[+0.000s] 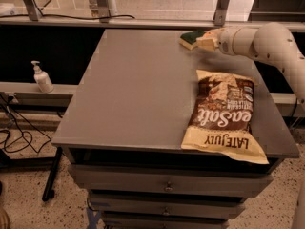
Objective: Move orange near sponge
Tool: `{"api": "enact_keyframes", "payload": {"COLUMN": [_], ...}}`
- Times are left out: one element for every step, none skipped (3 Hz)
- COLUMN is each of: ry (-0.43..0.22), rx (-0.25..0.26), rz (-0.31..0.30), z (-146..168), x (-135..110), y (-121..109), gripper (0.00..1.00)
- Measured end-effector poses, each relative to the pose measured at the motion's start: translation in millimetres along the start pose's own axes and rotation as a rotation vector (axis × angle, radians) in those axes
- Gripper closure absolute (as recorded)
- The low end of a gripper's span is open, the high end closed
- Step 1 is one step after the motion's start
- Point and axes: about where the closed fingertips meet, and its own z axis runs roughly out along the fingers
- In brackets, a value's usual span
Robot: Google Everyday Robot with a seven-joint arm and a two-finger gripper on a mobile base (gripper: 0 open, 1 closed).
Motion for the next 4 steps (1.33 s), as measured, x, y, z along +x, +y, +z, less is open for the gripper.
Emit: {"api": "enact_keyframes", "payload": {"ry": [-0.009,-0.002,0.005,0.008], "rx": [-0.032,-0.041,-0.039,-0.04], "rz": [0.016,0.017,0.017,0.02], "z": [18.8,28.6,30.2,31.6], "x": [5.9,8.0,9.4,11.5], "y": [1.0,0.6,-2.0,-1.2], "gripper": [1.0,0.82,0.58,0.35]}}
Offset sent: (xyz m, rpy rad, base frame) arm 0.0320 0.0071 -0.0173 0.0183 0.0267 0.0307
